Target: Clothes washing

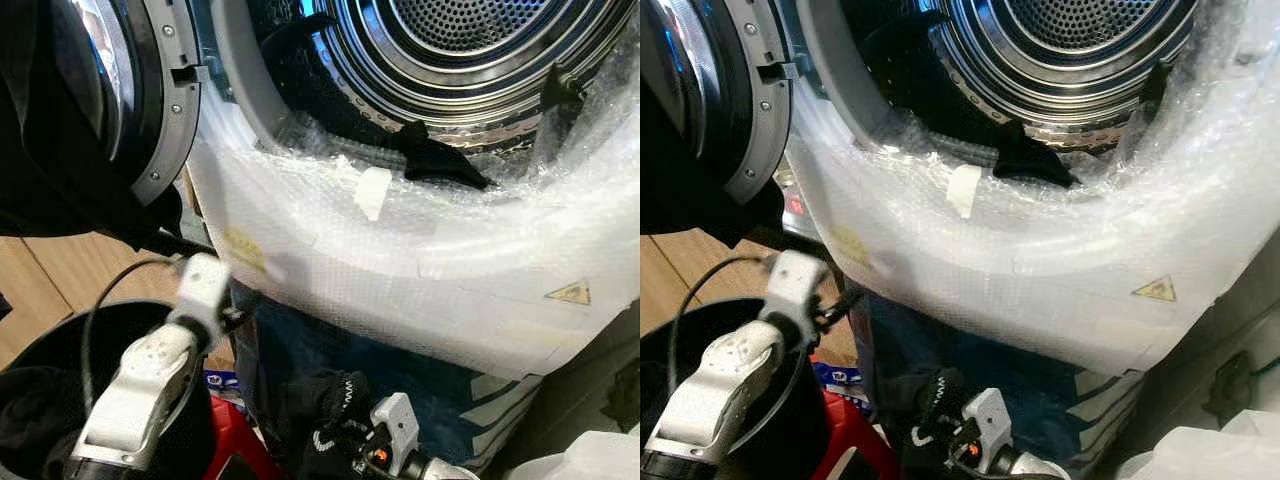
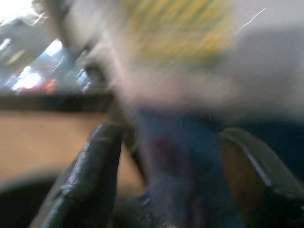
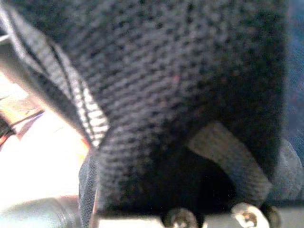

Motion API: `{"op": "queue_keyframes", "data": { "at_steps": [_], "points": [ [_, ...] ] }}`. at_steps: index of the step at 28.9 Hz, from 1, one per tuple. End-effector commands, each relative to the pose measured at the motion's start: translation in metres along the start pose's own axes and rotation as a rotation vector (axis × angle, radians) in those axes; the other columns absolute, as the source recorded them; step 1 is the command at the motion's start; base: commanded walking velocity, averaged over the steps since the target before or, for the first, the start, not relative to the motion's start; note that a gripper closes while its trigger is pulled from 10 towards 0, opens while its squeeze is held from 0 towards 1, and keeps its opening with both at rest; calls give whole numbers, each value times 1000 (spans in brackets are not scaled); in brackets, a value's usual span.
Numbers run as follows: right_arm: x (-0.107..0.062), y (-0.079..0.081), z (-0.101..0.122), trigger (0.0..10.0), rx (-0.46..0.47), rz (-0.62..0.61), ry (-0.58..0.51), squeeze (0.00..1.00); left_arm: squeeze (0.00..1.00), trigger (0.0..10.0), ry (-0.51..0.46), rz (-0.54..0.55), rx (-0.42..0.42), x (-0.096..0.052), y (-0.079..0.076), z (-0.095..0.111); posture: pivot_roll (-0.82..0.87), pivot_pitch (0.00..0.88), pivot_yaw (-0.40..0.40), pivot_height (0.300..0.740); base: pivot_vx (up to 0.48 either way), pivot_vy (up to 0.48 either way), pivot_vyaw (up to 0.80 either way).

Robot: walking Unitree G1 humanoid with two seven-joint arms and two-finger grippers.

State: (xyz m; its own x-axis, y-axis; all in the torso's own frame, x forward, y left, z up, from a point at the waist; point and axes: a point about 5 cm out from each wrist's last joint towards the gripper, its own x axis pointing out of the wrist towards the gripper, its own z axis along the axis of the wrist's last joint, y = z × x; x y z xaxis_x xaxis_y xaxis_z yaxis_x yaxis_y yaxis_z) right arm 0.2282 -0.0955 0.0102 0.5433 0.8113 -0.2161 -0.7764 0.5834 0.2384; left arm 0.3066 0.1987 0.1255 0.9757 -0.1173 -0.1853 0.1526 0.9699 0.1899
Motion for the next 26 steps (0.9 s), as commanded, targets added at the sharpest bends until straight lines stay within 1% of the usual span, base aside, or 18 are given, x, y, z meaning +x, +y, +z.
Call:
{"op": "queue_keyframes", "data": {
  "at_steps": [1, 2, 3, 4, 5, 6, 7, 8, 9, 11, 12, 14, 15, 17, 19, 21, 24, 26],
  "points": [
    [1, 8, 18, 0, -41, 85, -53, 0, 1000, 10000, 23, 70, 20, -5, 14, -18, -16, 0, 28, 740, 0, 0, 0],
    [1, 8, 18, 0, -41, 85, -53, 0, 1000, 10000, 23, 70, 20, -5, 14, -18, -16, 0, 28, 740, 0, 0, 0],
    [-3, 10, 28, 0, -61, 101, -74, 0, 1000, 10000, 10, 124, -2, -7, 17, -24, -20, 0, 26, 740, 0, 0, 0],
    [-4, 13, 36, 0, -72, 115, -100, 0, 1000, 10000, -4, 176, -1, -9, 20, -26, -21, 0, 26, 740, 0, 0, 0],
    [-4, 13, 36, 0, -72, 115, -100, 0, 1000, 10000, -4, 176, -1, -9, 20, -26, -21, 0, 26, 740, 0, 0, 0],
    [-8, 18, 51, 0, -79, 146, -148, 0, 1000, 10000, -30, 247, -16, -10, 25, -29, -22, 0, 22, 740, 0, 0, 0],
    [-11, 24, 68, 0, -84, 188, -200, 0, 1000, 10000, -51, 295, -19, -9, 27, -33, -15, 0, 12, 740, 0, 0, 0],
    [-11, 24, 68, 0, -84, 188, -200, 0, 1000, 10000, -51, 295, -19, -9, 27, -33, -15, 0, 12, 740, 0, 0, 0],
    [-11, 28, 81, 0, -85, 217, -246, 0, 1000, 10000, -45, 303, 12, -6, 25, -40, -8, 0, 6, 740, 0, 0, 0],
    [-10, 34, 95, 0, -103, 273, -287, 0, 1000, 10000, -19, 276, 6, -2, 19, -48, -8, 0, 1, 740, 0, 0, 0],
    [-10, 39, 109, 0, -134, 320, -312, 0, 604, 10000, -15, 251, 26, 2, 12, -50, -14, 0, -1, 740, 0, 0, 0],
    [-11, 41, 114, 0, -143, 330, -318, 0, 604, 10000, -23, 245, 35, 3, 10, -49, -14, 0, -1, 740, 0, 0, 0],
    [-13, 43, 136, 0, -155, 351, -388, 0, 0, 10000, -67, 246, 23, 5, 7, -43, -18, 0, -4, 740, 0, 0, 0],
    [-15, 47, 158, 0, -161, 375, -466, 0, 0, 10000, -121, 278, 21, 6, 8, -34, -21, 0, -6, 740, 0, 0, 0],
    [-20, 52, 178, 0, -177, 400, -518, 0, 0, 10000, -206, 324, 49, 4, 11, -21, -21, 0, -11, 740, 0, 0, 0],
    [-22, 56, 189, 0, -196, 414, -546, 0, 0, 10000, -258, 363, 64, 1, 14, -13, -13, 0, -17, 740, 0, 0, 0],
    [-26, 62, 203, 0, -197, 437, -593, 0, 0, 10000, -309, 412, 74, -5, 17, -9, -4, 0, -24, 740, 0, 0, 0],
    [-27, 66, 215, 0, -198, 456, -630, 0, 0, 10000, -322, 415, 96, -9, 16, -9, 2, 0, -29, 740, 0, 0, 0]
  ]
}}
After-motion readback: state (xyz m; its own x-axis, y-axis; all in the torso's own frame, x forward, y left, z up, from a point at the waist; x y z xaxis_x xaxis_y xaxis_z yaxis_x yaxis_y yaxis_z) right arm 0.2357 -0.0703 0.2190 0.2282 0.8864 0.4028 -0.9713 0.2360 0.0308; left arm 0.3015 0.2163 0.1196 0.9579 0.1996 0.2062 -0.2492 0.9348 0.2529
